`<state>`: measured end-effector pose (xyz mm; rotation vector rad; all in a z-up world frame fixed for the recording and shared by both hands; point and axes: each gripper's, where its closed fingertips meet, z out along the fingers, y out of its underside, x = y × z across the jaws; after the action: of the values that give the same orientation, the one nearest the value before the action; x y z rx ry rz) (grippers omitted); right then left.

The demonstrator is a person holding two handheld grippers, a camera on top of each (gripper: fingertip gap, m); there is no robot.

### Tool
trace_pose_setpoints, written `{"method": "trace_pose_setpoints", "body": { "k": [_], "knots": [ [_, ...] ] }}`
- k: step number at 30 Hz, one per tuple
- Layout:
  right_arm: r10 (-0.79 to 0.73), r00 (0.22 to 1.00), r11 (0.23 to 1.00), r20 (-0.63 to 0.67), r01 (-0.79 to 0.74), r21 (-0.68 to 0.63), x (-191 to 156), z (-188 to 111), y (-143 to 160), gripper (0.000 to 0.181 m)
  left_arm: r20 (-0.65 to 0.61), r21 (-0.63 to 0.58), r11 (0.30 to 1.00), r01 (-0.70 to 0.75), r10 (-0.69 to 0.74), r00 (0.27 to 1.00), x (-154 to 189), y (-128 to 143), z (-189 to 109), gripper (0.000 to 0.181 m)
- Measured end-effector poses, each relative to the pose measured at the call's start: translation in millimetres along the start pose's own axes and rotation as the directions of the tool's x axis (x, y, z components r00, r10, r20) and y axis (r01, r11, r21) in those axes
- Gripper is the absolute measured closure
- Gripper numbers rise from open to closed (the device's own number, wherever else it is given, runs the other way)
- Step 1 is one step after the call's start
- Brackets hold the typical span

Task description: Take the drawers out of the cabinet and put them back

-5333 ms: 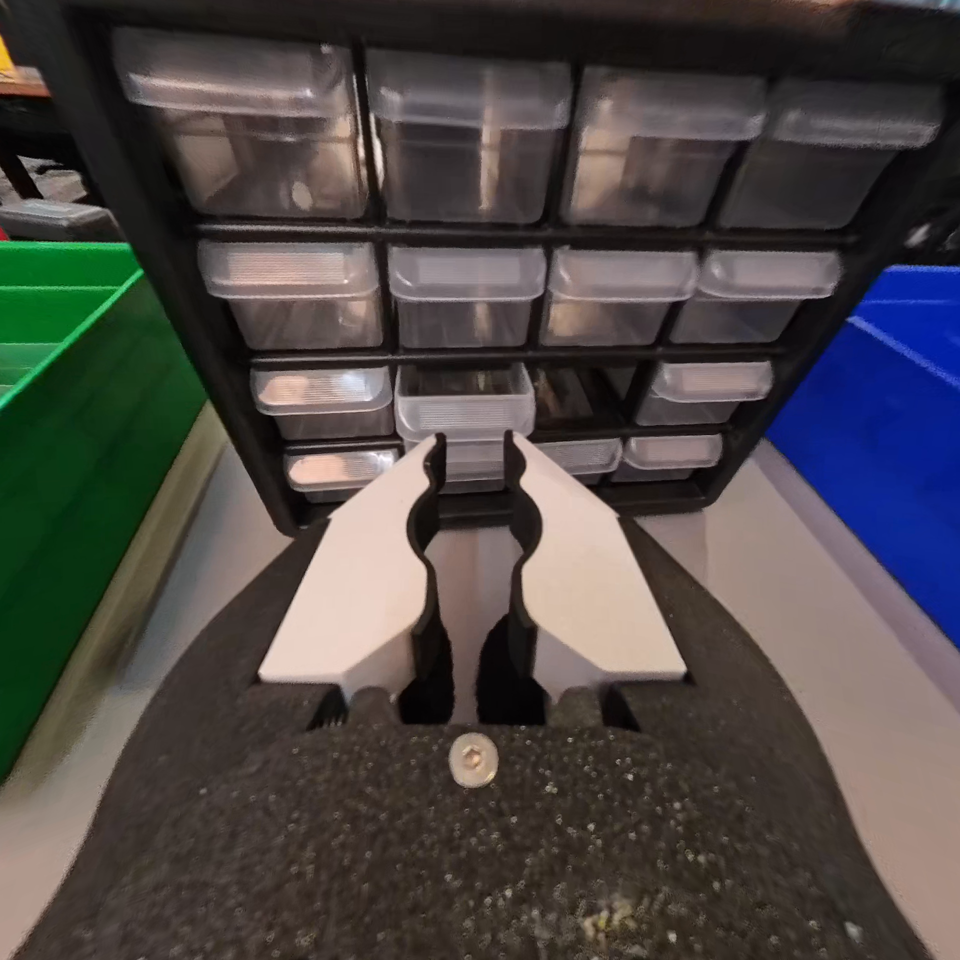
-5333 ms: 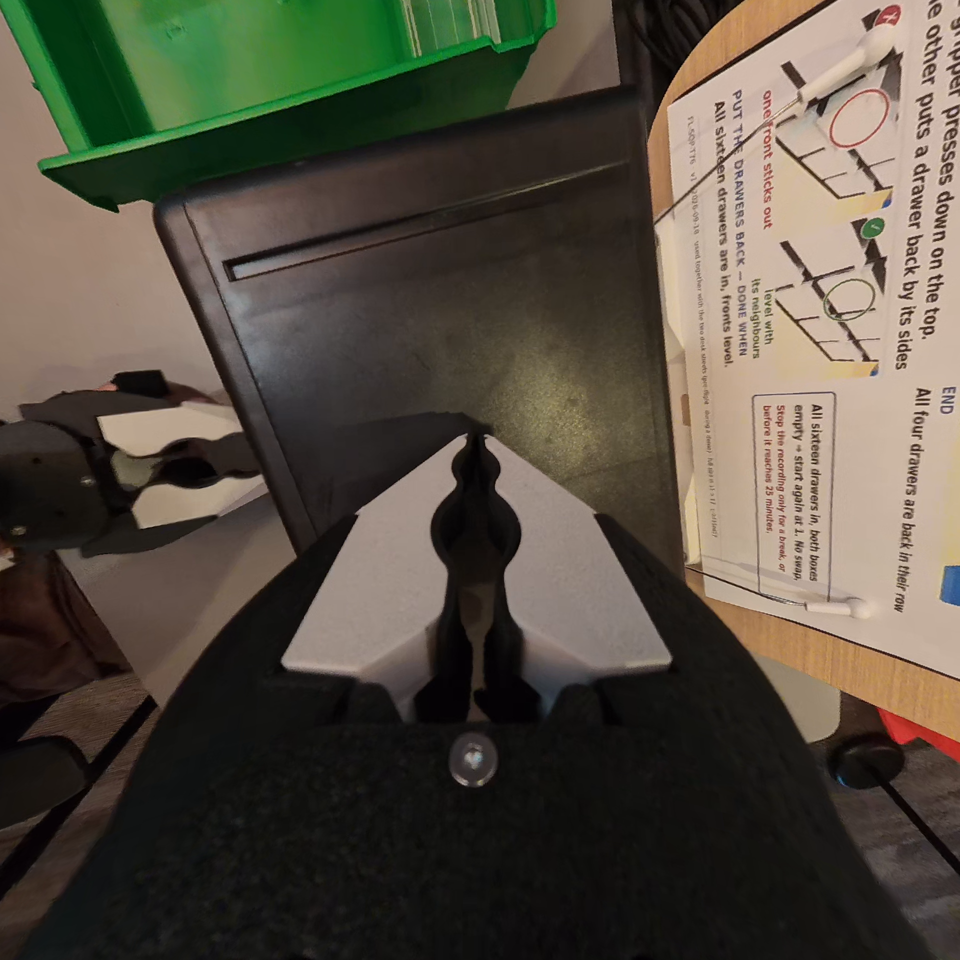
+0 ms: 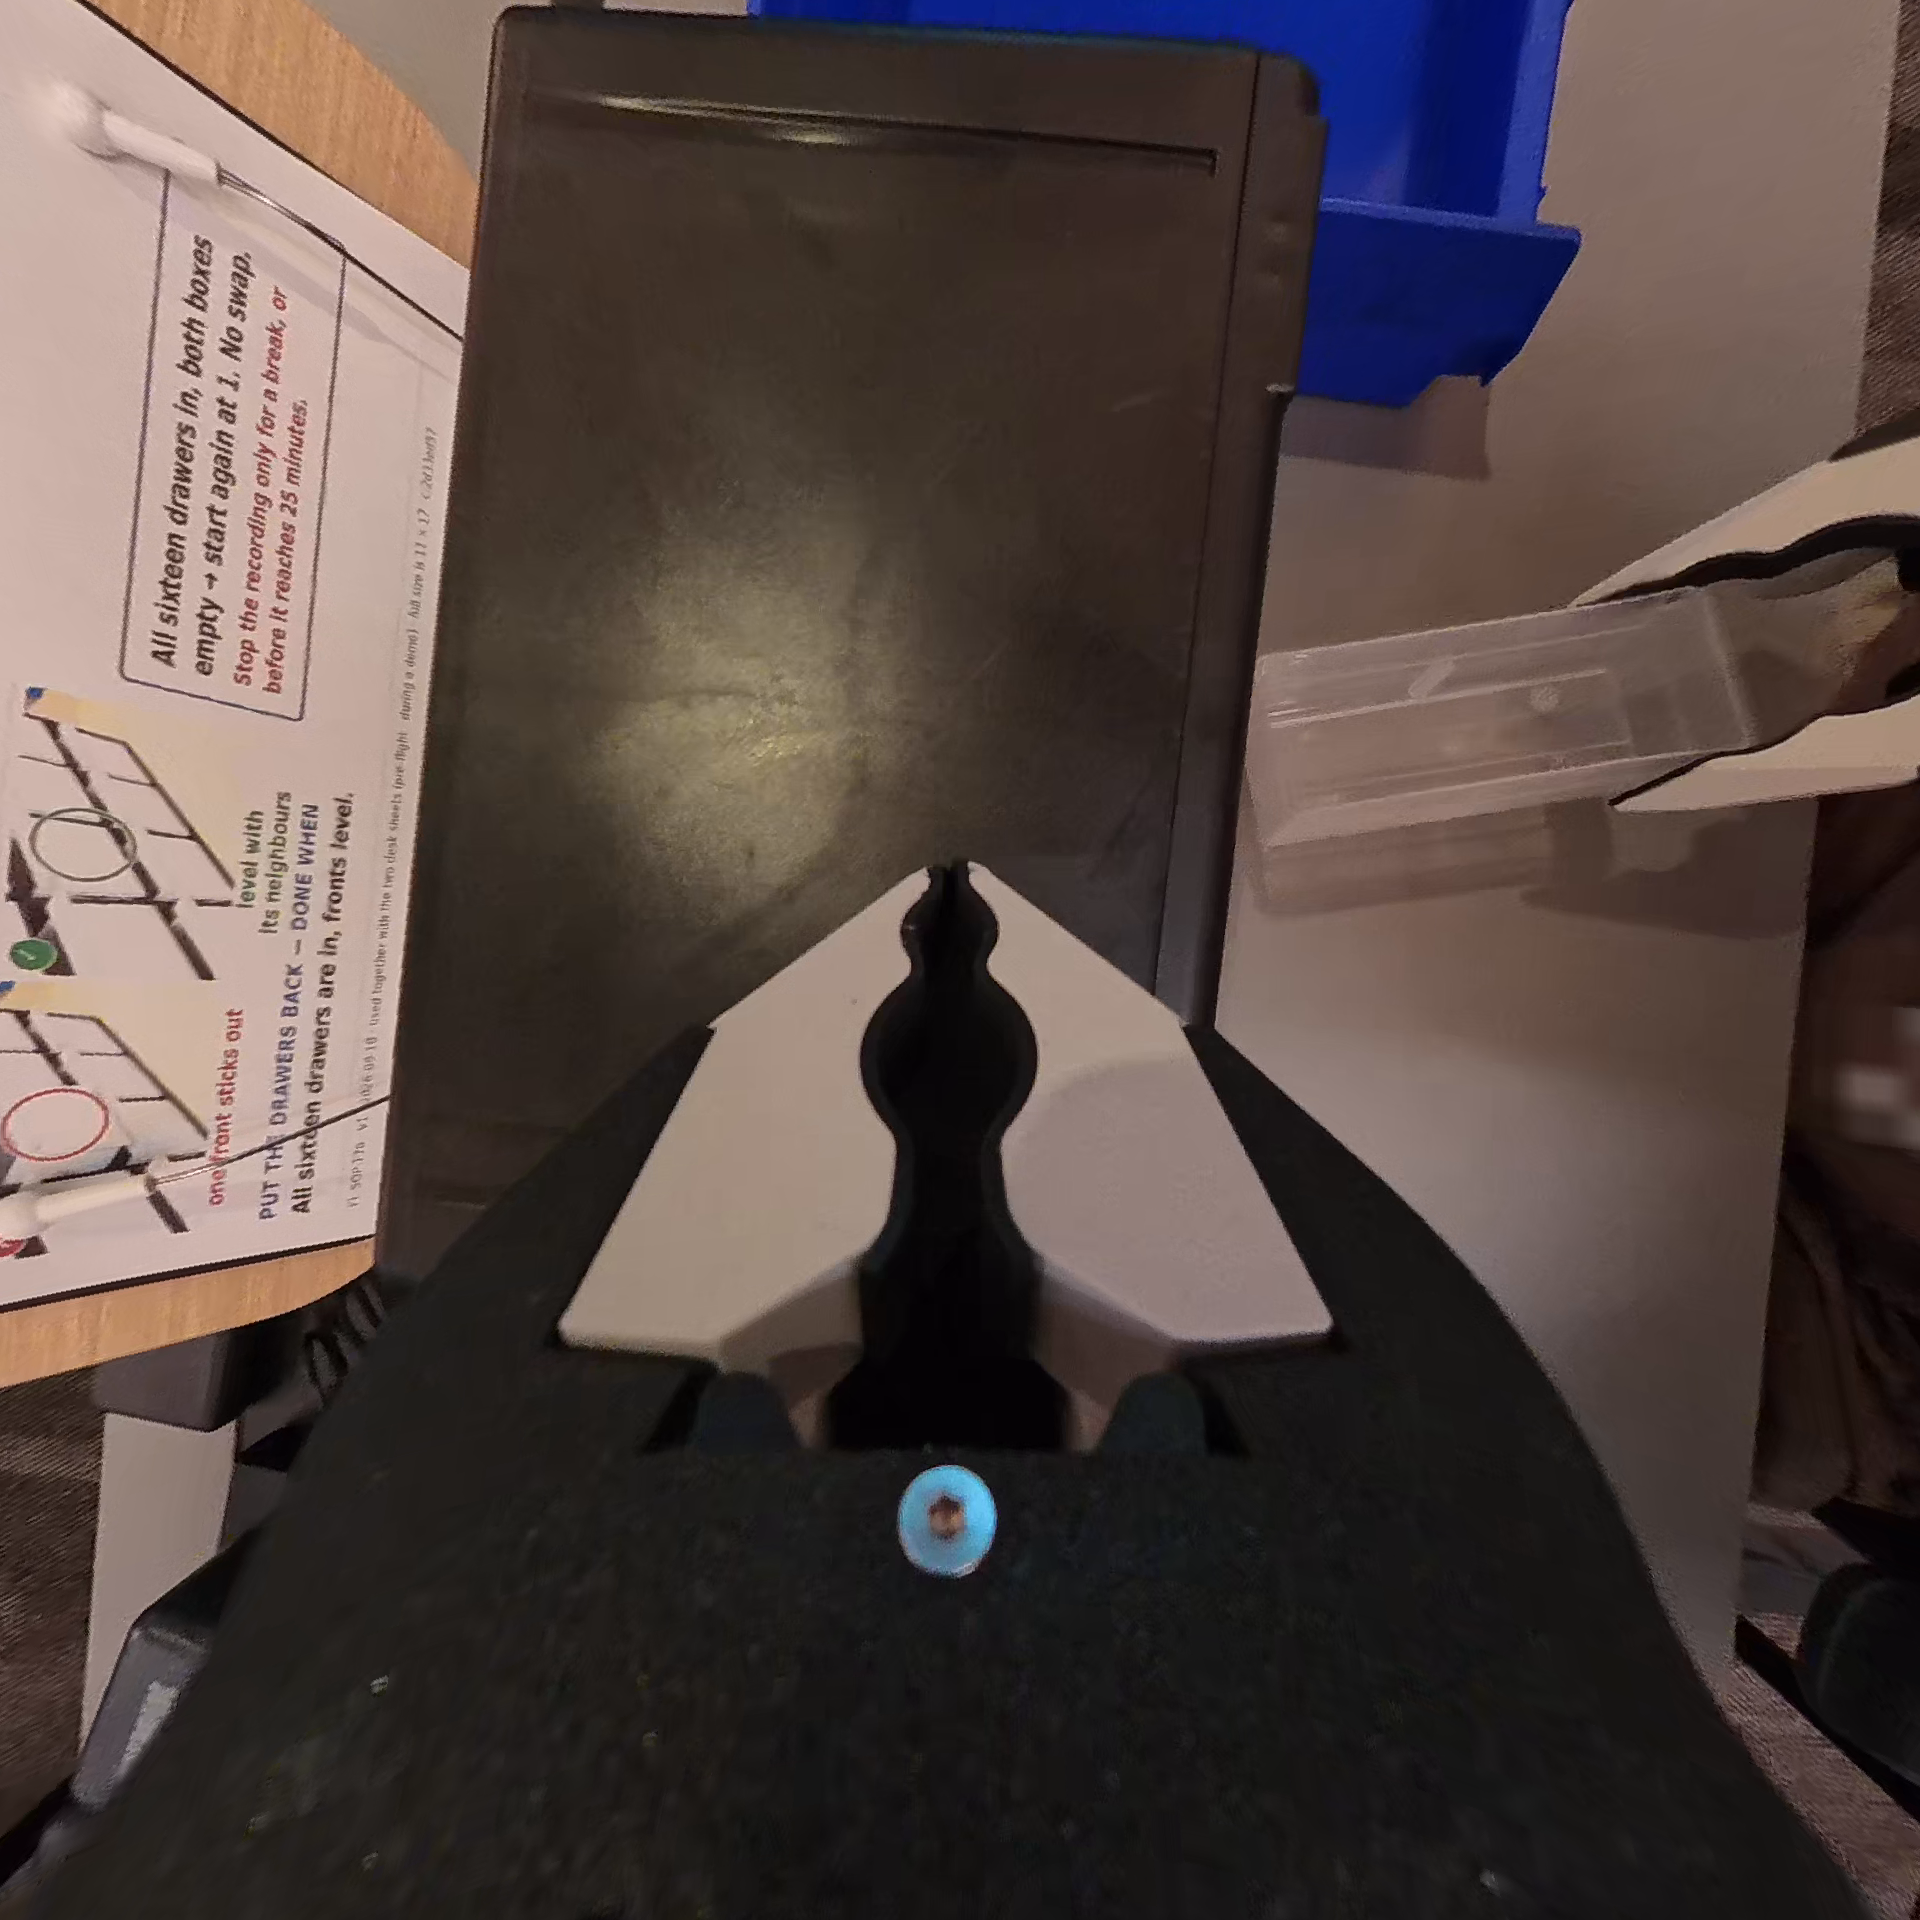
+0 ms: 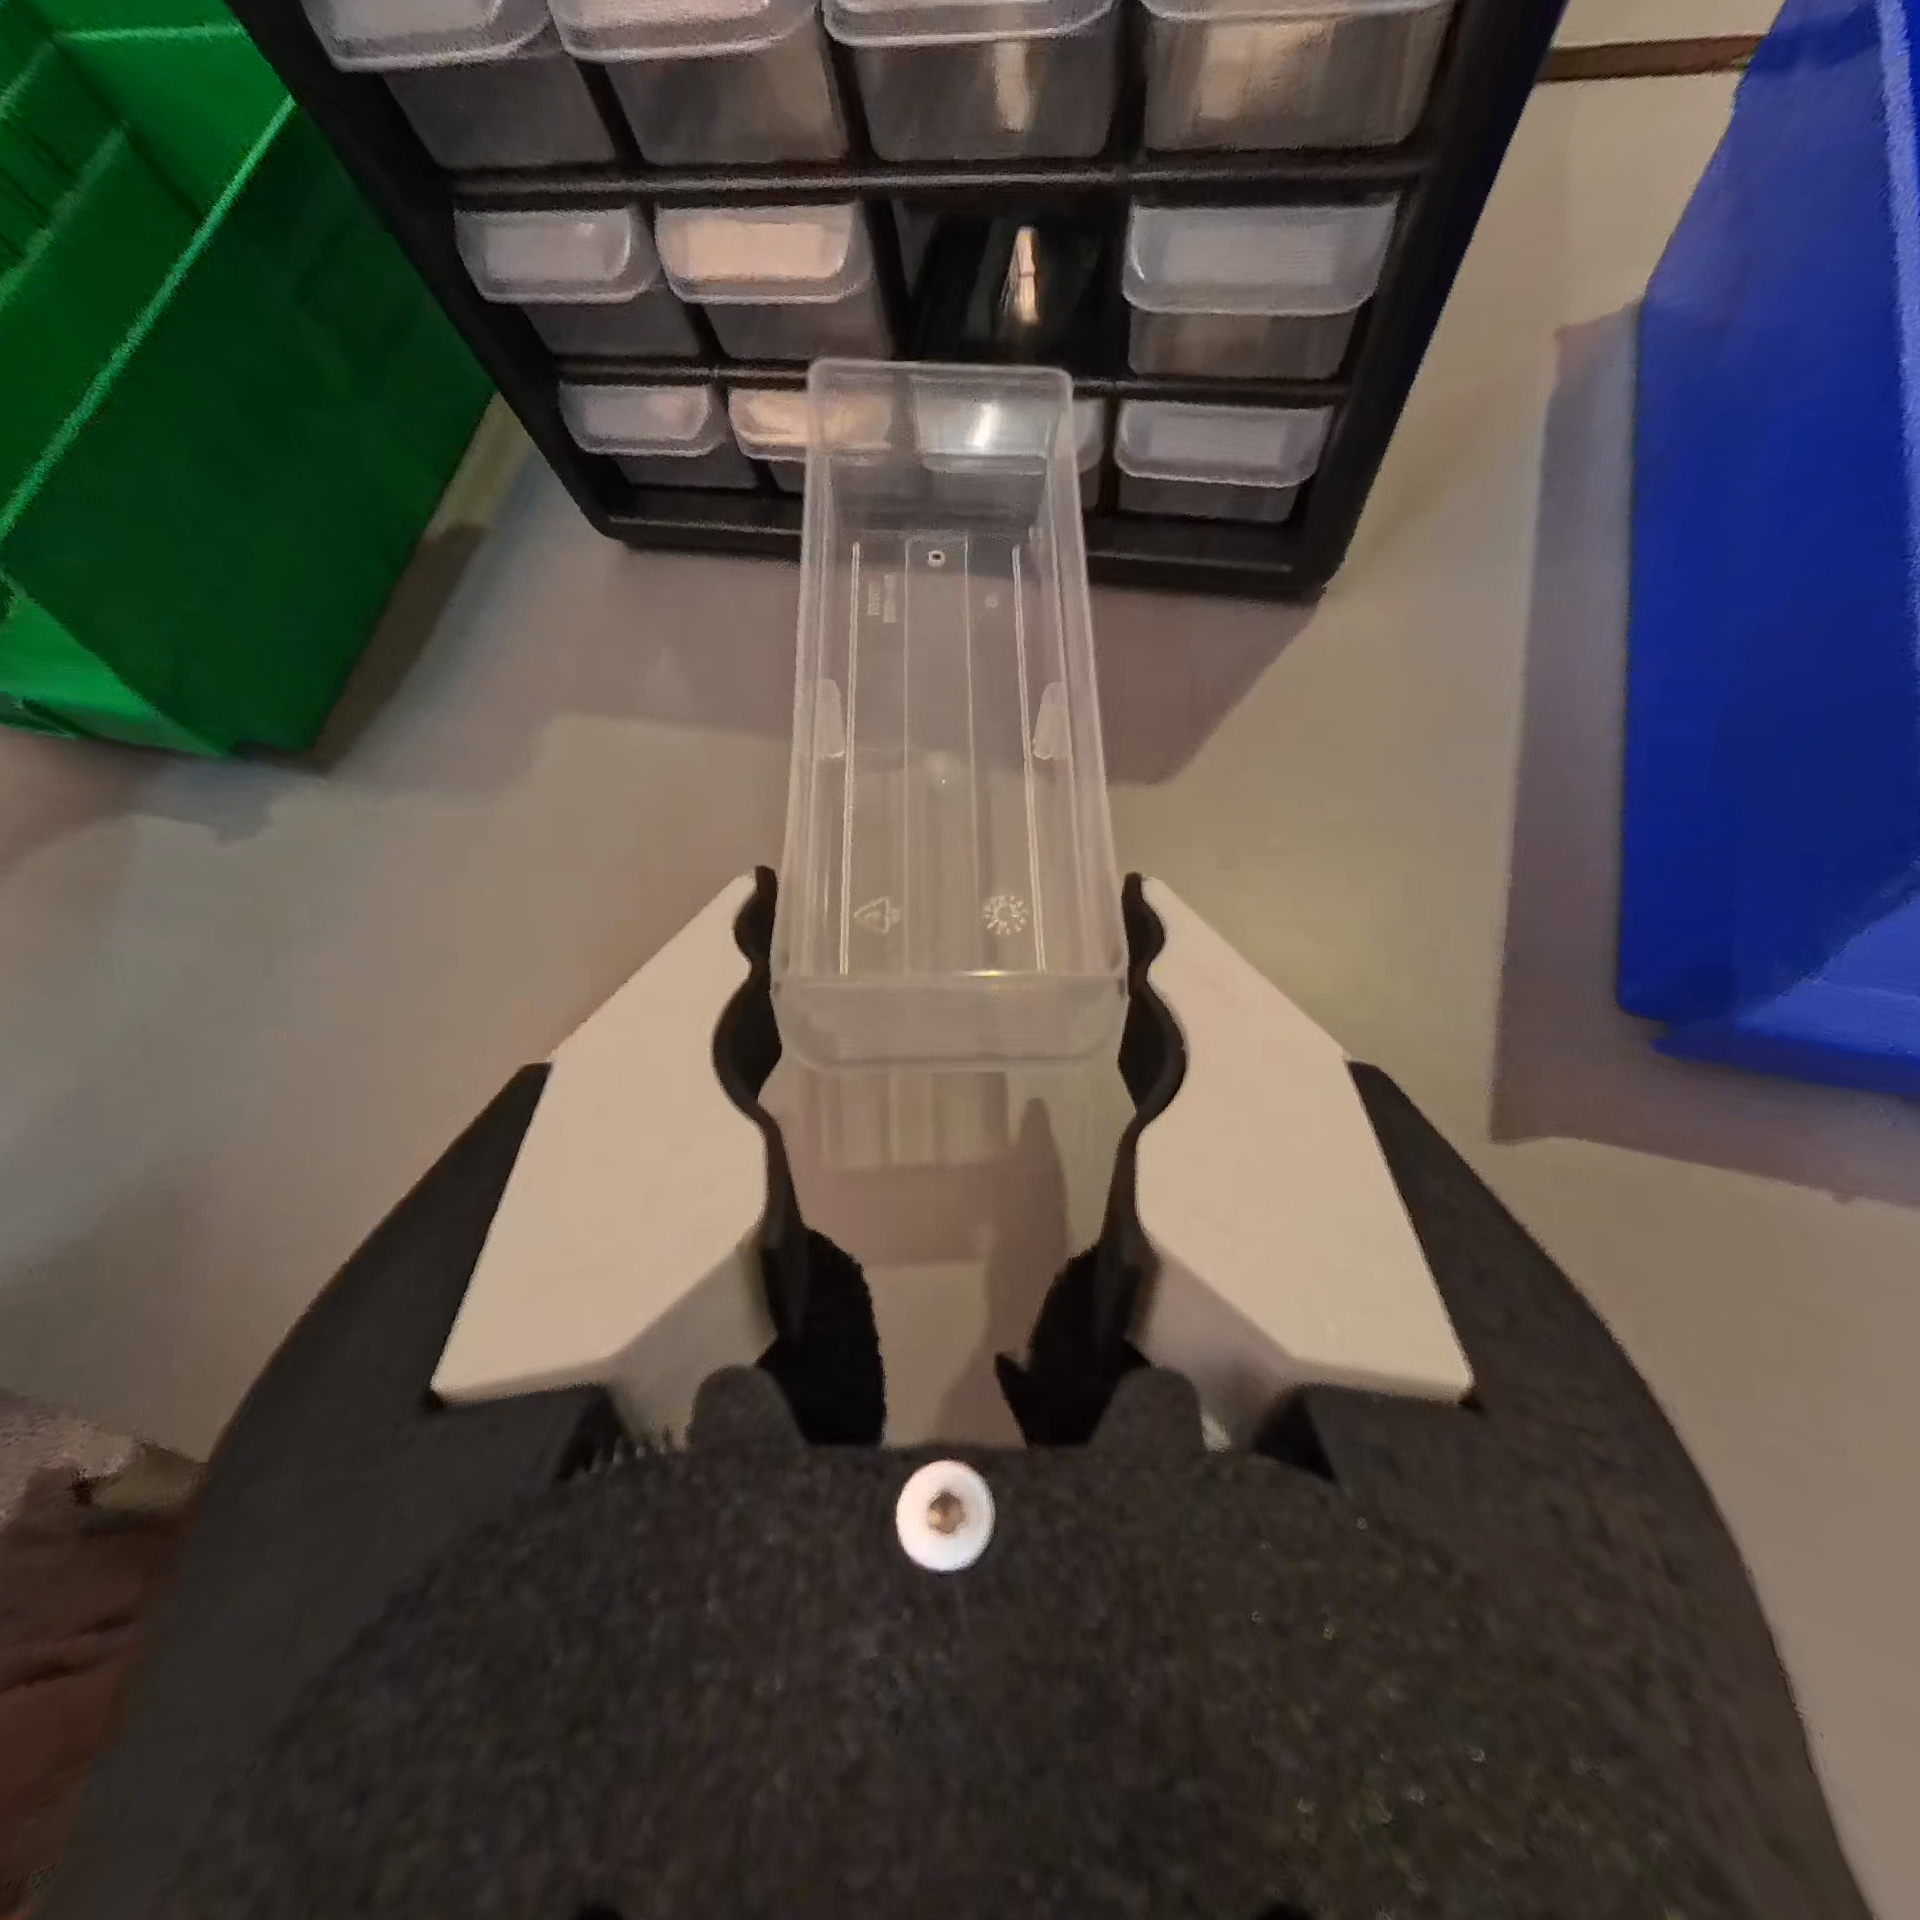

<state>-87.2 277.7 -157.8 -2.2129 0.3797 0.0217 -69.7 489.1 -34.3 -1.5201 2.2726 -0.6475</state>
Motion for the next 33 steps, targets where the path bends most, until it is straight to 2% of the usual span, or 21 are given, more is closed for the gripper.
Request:
{"method": "trace_pose_setpoints", "body": {
  "k": [4,12,17,19,33],
  "knots": [
    [-0.044,0.997,0.999,-0.066,0.042,-0.031,5,15,-9,0.116,0.031,-0.011,1.000,-0.024,0.024,0.999,0,0,0,0.181],
    [-0.057,0.993,0.997,-0.100,0.051,-0.057,3,30,-31,0.116,0.041,-0.007,0.999,-0.034,0.034,0.999,0,0,0,0.181],
    [0.025,0.996,0.996,-0.081,-0.031,-0.078,7,35,-34,0.115,0.035,-0.010,0.999,-0.033,0.034,0.999,0,0,0,0.181],
    [0.011,0.995,0.996,-0.094,-0.019,-0.084,8,35,-34,0.115,0.036,-0.011,0.999,-0.036,0.037,0.999,0,0,0,0.181],
    [0.056,0.994,0.998,-0.097,-0.055,0.018,3,30,-49,0.116,0.027,0.015,1.000,-0.021,0.020,0.999,0,0,0,0.181]
  ]
}}
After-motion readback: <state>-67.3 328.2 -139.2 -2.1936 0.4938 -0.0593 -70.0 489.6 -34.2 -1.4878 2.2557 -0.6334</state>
